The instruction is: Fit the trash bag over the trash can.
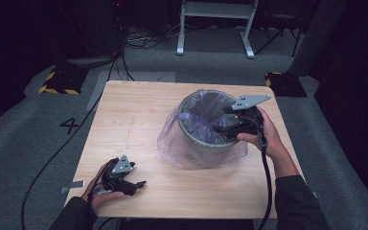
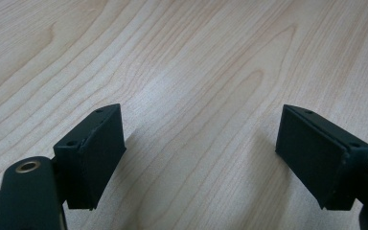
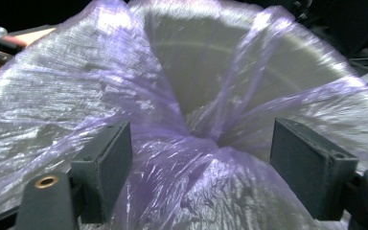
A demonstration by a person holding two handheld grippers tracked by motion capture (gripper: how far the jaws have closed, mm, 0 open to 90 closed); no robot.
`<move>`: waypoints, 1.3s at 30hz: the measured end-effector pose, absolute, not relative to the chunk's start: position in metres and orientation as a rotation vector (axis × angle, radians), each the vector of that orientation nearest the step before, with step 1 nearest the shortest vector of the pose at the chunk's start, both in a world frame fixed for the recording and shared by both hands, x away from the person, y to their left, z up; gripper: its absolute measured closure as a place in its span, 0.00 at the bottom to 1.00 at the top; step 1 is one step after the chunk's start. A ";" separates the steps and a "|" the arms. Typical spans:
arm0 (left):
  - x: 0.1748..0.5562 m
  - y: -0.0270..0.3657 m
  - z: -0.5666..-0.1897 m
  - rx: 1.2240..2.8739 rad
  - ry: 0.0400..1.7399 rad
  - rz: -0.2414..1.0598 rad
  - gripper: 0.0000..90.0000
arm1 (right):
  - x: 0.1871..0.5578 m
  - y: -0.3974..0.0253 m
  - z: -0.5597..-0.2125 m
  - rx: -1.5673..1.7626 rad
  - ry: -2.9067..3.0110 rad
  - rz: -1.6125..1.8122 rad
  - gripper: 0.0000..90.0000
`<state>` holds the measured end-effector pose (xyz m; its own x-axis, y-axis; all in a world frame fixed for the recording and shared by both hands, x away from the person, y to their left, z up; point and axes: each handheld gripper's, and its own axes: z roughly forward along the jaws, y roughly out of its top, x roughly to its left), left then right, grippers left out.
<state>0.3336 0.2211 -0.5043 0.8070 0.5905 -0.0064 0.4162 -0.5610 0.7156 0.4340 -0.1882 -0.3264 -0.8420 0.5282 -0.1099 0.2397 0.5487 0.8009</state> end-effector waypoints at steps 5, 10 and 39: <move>0.334 0.221 -0.504 2.245 0.740 0.301 0.19 | 0.437 -0.185 -0.329 0.642 2.474 1.161 0.26; 0.334 0.221 -0.504 2.246 0.738 0.302 0.19 | 0.443 -0.179 -0.332 0.686 2.514 1.086 0.25; 0.334 0.221 -0.504 2.244 0.744 0.304 0.18 | 0.398 -0.216 -0.298 0.694 2.282 1.138 0.20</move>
